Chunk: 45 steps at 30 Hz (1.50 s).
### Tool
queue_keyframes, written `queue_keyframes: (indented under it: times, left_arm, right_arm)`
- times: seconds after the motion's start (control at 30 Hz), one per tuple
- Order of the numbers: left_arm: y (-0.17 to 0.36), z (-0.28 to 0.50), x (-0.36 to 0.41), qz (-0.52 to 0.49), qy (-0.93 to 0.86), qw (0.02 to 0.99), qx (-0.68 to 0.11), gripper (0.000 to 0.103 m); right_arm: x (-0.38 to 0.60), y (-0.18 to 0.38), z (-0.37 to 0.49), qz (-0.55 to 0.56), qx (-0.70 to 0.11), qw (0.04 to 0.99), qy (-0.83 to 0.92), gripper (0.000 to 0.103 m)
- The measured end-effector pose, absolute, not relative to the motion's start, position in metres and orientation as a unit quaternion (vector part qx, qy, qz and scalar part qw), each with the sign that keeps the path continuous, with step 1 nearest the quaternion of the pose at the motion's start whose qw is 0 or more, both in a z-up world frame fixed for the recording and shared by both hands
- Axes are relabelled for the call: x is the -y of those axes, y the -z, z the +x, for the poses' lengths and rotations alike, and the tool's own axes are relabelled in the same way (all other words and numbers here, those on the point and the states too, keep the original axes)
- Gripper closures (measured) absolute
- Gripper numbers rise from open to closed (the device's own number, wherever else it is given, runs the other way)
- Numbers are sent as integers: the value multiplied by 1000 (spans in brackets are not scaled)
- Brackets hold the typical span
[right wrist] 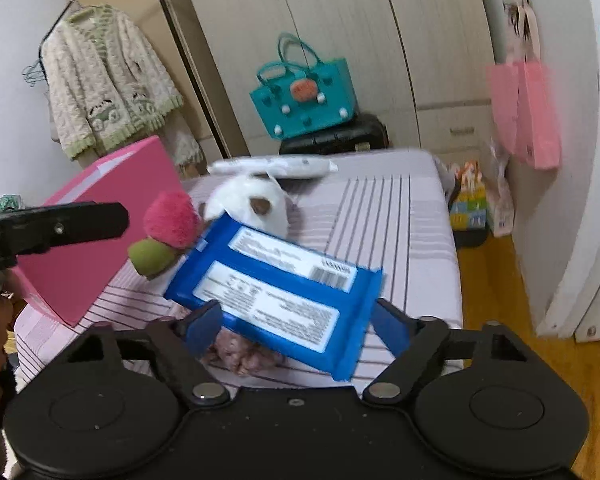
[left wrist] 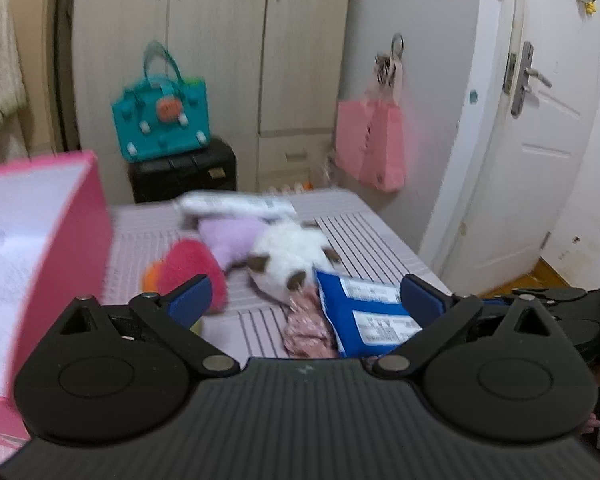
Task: Organize soft objects
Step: 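Reach to the blue wipes pack and grasp it with both grippers, then lift the blue wipes pack, lower it into the pink box, open grippers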
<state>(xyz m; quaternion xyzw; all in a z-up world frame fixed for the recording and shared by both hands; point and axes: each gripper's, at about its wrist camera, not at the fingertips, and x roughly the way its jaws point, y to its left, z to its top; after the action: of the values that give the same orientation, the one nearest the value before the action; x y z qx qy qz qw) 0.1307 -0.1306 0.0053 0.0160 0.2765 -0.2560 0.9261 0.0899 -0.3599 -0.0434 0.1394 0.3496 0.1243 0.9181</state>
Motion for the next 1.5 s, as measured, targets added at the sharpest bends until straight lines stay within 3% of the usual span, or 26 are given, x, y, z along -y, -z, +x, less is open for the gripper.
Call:
queue_keyframes:
  times: [0.13,0.2,0.3,0.5,0.6,0.7,1.0,1.13,1.5]
  left_arm:
    - [6,140,141,24,261,921,-287,4]
    - [9,144,143,24,259,922,-289,23]
    - [17,152,141,5,261,915,-308,38]
    - [30,160,146,-22,308,887,-342,72]
    - [35,162,152,-12,303,887,-349,78]
    - [38,164,155,-10,295,886,-357,79]
    - [42,163,158,-34,284,887,-361,82]
    - [35,153,161,-17,288,895,-341,83]
    - [10,141,145,1,279,907,-316,83]
  right_arm:
    - [368,54,103,177,-367,906,-115,29]
    - [370,56,105,177,-368,906,-112,29]
    - [375,55,105,181,-374,903,-111,33]
    - [387,58,103,210,-384,891,-123,57]
    - [390,60,104,219,-387,887,-125,66]
    - [395,63,105,231,-390,882,-129,76]
    - [396,63,110,235,-396,877,-139,72]
    - [399,63,113,270,-402,861,-155,81]
    - [368,27,101,214,-386,883,-161,81]
